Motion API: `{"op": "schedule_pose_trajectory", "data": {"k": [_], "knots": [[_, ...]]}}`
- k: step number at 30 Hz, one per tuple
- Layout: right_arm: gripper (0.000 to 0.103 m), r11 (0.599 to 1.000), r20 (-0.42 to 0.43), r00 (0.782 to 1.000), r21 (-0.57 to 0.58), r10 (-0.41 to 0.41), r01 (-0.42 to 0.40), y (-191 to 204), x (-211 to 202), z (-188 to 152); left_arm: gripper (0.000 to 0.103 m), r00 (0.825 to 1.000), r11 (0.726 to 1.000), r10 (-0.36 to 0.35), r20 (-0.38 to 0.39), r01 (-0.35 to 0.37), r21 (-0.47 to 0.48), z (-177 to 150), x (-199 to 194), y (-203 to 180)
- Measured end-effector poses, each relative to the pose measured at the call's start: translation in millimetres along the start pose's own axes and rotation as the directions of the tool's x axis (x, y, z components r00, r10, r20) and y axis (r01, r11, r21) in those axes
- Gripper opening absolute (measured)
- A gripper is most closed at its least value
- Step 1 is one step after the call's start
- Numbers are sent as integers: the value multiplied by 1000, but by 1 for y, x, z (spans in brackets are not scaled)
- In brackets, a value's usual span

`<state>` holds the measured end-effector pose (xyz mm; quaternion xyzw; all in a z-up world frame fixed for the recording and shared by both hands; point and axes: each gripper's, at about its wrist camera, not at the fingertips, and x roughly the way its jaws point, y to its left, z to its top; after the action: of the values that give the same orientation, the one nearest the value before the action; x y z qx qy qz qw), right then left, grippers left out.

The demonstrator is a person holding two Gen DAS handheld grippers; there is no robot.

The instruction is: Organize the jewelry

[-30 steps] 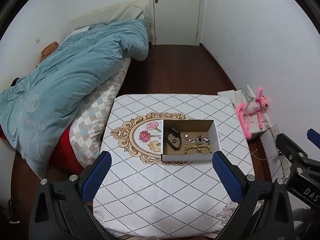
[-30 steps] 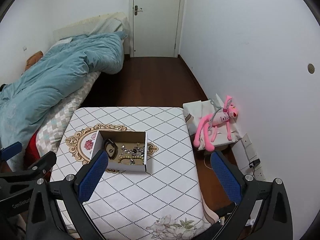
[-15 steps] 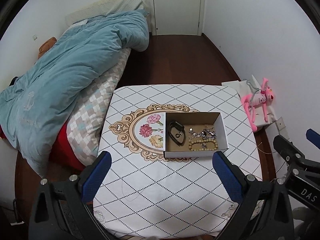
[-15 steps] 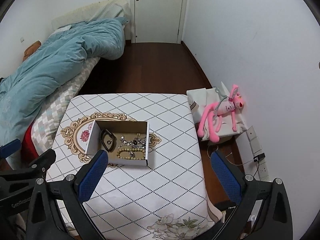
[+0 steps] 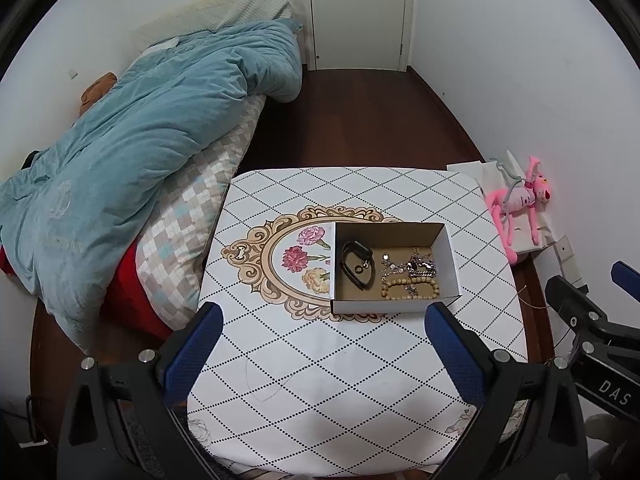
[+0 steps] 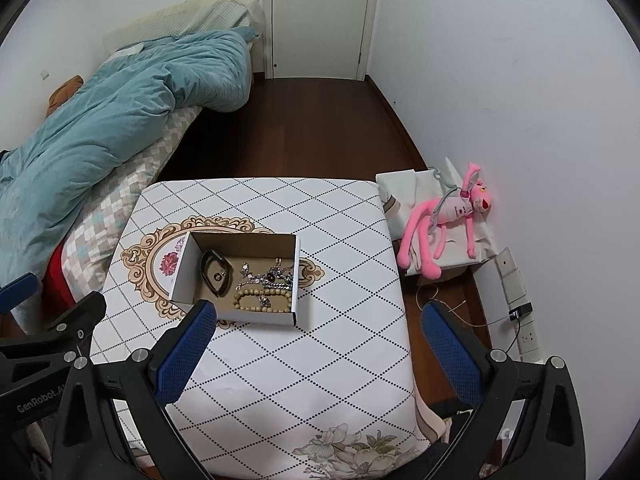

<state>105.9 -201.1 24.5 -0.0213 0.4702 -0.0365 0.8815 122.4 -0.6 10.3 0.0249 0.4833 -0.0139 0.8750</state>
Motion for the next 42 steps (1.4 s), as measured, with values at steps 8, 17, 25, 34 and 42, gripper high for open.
{"op": "schedule_pose_trajectory", "data": {"k": [8,17,25,34,42], "knots": [[103,1000,-13,1000,-5,7,-7,3,4,-6,103,1000,1000,4,-2,-4,-2,-4,0,0],[103,1000,-20,1000,1,6,-6,2,5,-8,103,1000,1000,7,3,-7,-5,-4,1,1],[103,1000,-15,1000,21,4,-4,-5,4,-7,103,1000,1000,10,11,-10,-3,-2,-4,-2],[103,1000,-15,1000,22,12,-12,-5,2,-5,103,1000,1000,13,16,-13,-5,0,-6,-2],[103,1000,-12,1000,14,16,-16,-2,-1,-5,103,1000,1000,15,17,-15,-9,1,-6,0]]}}
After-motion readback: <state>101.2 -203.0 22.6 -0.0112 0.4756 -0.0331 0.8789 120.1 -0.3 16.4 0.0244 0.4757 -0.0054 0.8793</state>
